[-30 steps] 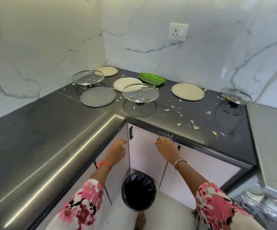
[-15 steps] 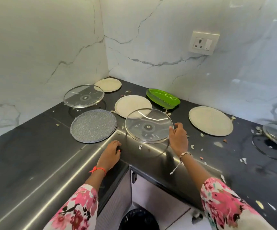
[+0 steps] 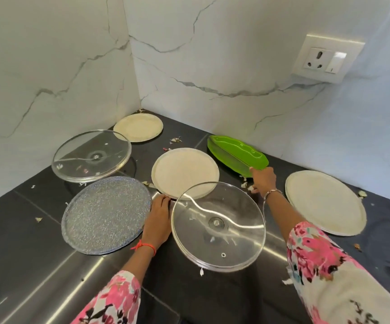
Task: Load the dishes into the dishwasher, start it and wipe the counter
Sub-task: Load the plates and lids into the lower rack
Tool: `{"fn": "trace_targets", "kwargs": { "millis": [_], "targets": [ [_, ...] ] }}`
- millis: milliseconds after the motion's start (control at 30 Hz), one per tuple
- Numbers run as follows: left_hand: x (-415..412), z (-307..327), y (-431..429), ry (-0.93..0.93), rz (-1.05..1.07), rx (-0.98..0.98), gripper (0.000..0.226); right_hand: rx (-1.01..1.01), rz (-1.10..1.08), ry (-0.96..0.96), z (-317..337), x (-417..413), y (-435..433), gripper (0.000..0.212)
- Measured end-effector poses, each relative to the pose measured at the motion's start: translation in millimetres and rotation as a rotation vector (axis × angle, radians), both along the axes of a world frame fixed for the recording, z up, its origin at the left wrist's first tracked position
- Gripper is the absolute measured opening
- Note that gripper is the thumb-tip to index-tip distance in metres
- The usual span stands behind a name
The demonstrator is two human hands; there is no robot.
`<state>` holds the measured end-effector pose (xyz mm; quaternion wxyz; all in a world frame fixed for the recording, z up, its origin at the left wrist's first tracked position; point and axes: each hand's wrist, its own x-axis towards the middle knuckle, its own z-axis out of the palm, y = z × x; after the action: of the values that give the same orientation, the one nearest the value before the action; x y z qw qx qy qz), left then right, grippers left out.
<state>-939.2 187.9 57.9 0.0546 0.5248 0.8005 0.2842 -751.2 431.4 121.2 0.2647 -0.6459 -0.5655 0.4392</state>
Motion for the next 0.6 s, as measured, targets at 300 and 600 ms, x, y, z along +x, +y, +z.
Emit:
{"fn": "trace_targets", "kwargs": {
  "millis": [300,600],
  "targets": [
    [-6,-16,6,0.090,0.019,-0.023,0.056,-0.186,-0.155,0.107,-25,-19,50,0.028],
    [-5,-14,6,0.097,0.028,-0.037,0.056,-0.476,-0.123,0.558,8,-11,42,0.032]
  ]
}}
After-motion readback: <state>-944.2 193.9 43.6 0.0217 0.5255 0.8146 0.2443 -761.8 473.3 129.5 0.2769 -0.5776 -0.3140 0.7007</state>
